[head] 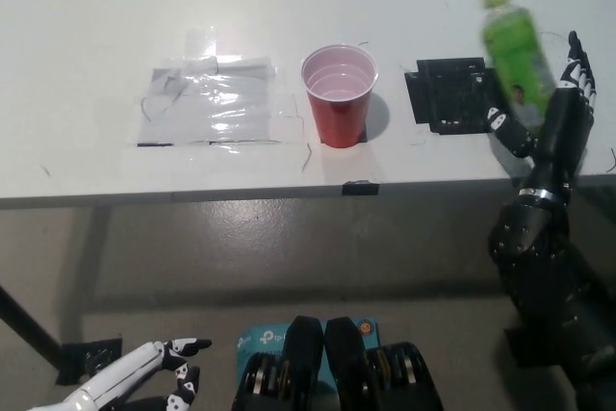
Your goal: The robot uses its right hand to pick up a bottle kept in the middle of the desk and tilt it into a cup kept next to it to pour water out
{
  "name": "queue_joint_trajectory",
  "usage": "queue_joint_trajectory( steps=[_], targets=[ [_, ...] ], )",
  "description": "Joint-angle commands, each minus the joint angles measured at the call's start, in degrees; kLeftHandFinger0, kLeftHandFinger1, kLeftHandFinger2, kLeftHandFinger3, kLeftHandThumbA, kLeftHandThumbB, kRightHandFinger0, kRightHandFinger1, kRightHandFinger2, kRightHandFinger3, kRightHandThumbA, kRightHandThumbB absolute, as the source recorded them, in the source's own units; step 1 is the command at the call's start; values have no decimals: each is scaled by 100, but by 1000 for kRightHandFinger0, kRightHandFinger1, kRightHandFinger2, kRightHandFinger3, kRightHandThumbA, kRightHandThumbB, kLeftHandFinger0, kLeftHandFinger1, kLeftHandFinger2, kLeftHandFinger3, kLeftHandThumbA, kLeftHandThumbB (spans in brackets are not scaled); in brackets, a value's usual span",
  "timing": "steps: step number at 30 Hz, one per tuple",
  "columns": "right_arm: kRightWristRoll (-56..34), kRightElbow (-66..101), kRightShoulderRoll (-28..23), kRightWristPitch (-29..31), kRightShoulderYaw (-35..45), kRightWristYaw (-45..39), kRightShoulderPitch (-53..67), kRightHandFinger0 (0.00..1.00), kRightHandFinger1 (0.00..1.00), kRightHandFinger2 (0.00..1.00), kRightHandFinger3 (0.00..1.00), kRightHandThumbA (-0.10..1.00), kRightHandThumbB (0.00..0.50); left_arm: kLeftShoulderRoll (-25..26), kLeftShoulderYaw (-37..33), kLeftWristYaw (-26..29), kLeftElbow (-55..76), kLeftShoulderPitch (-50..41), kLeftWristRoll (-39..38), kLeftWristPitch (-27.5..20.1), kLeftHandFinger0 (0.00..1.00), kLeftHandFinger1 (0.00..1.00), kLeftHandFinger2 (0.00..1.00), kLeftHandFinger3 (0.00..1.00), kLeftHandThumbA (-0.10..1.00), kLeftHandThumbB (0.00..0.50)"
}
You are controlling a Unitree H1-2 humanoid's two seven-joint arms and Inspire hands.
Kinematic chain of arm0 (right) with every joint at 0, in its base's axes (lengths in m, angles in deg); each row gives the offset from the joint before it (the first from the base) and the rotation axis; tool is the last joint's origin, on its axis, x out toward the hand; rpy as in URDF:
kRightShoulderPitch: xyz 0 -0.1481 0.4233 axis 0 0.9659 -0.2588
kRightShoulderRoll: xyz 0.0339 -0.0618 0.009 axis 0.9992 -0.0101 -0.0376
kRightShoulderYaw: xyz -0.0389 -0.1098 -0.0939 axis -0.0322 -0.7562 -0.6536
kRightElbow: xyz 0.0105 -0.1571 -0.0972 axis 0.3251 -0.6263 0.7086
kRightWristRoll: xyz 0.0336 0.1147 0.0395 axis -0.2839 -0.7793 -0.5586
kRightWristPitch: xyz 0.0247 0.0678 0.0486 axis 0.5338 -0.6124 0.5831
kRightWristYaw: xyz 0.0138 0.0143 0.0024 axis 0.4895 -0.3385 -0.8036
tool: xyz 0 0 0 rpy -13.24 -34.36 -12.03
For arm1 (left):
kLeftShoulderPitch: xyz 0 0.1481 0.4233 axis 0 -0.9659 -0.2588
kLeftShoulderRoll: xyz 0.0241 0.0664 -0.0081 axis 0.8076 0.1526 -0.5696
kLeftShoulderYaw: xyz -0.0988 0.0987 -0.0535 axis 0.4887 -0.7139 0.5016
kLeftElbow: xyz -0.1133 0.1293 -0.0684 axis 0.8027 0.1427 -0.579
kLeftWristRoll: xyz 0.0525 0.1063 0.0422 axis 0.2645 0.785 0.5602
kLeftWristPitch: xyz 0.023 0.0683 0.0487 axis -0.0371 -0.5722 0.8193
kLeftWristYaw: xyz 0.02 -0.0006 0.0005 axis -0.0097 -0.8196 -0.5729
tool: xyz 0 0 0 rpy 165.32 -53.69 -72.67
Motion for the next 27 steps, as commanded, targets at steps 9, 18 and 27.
queue_joint_trajectory(
  steps=[9,18,27],
  targets=[
    [624,2451,-95,-997,14,-686,1103,1000,1000,1000,1000,999,500,102,150,84,147,-105,9,30,1000,1000,1000,1000,1000,386],
    [575,4666,-268,-1089,30,-1616,2237,1000,1000,1000,1000,980,500,114,147,80,122,-78,48,4,1000,1000,1000,1000,1000,384],
    [162,6526,-979,-1056,-650,-3407,3477,1000,1000,1000,1000,849,395,91,152,55,113,-24,-6,34,1000,1000,1000,1000,1000,395]
  ],
)
